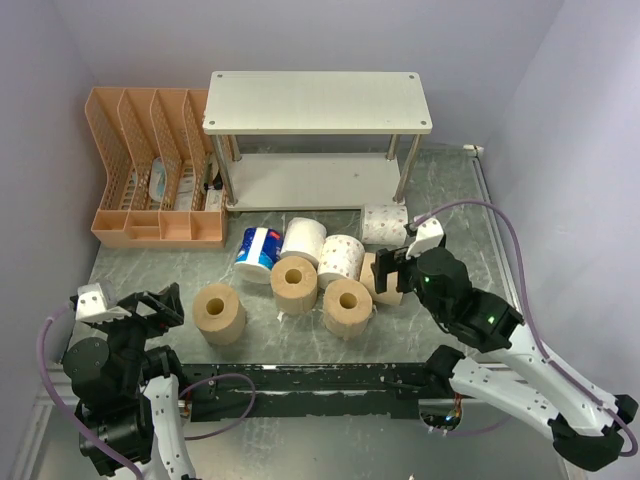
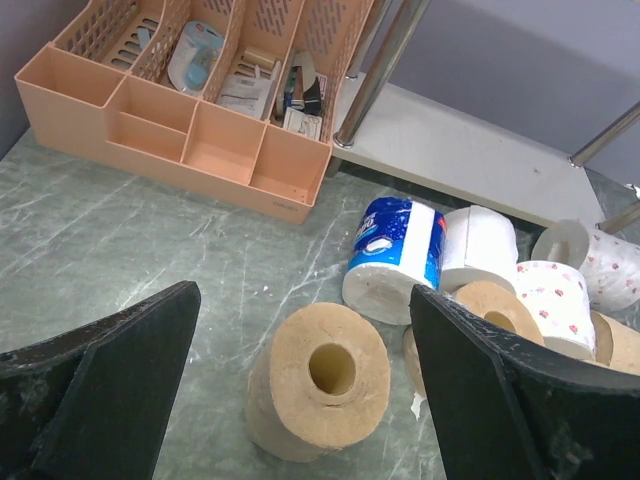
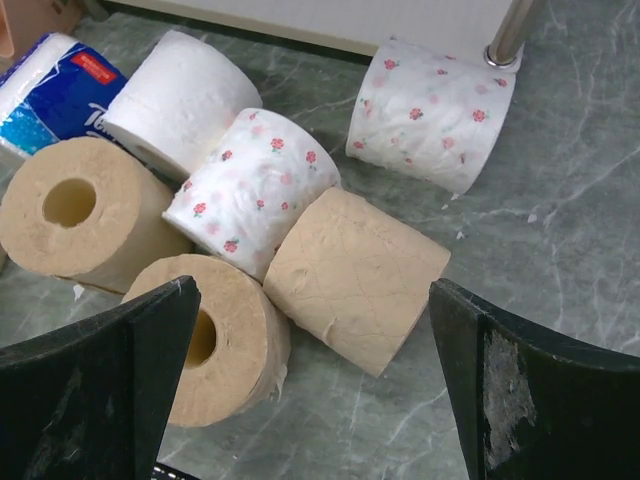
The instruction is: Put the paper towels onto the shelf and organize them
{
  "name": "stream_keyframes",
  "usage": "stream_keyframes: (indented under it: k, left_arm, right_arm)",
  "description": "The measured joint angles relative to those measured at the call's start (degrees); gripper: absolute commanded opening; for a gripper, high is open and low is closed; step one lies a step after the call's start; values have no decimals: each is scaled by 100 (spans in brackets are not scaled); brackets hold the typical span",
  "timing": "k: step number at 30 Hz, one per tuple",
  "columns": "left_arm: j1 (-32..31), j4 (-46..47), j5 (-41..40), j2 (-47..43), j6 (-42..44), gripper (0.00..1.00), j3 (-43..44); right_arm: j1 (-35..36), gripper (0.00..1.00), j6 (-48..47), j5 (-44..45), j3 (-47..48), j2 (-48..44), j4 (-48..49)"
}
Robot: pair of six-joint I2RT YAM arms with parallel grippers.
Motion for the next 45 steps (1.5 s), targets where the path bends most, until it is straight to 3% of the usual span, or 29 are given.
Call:
stream_keyframes:
  k: [13, 17, 20, 24, 29, 33, 36, 39, 42, 45]
  left_arm:
    - [0, -4, 52, 0, 0, 98, 4]
    - [0, -7, 50, 0, 0, 98, 20]
    - [0, -9, 50, 0, 0, 98, 24]
    - [-2, -17, 48, 0, 0, 98, 42]
    - [-11, -50, 26, 0, 0, 98, 96]
    - [-26, -55, -66, 0, -4, 98, 118]
    - [-39, -55, -321, 0, -37, 98, 129]
    - [-50, -186, -551, 166, 9, 98, 470]
    - [-52, -361, -813, 979, 433, 98, 1585]
    - [-68, -409, -1303, 2243, 1088, 98, 2887]
  right_arm:
    - [31, 100, 68, 286, -68, -1370, -7]
    - [33, 100, 358, 597, 354, -837, -313]
    - [35, 100, 949, 581, 1329, 52, -723]
    - [37, 100, 846, -612, 2428, 866, -514]
    - [39, 100, 501, -1718, 1961, 1152, 114]
    - [66, 83, 326, -2430, 1716, 1950, 452]
    - [518, 84, 127, -2470, 1794, 2658, 588]
    - [1814, 85, -313, -1738, 1825, 3171, 782]
    - [2717, 85, -754, -1222, 2107, 3661, 778]
    - [2986, 85, -1137, -817, 2400, 4170, 793]
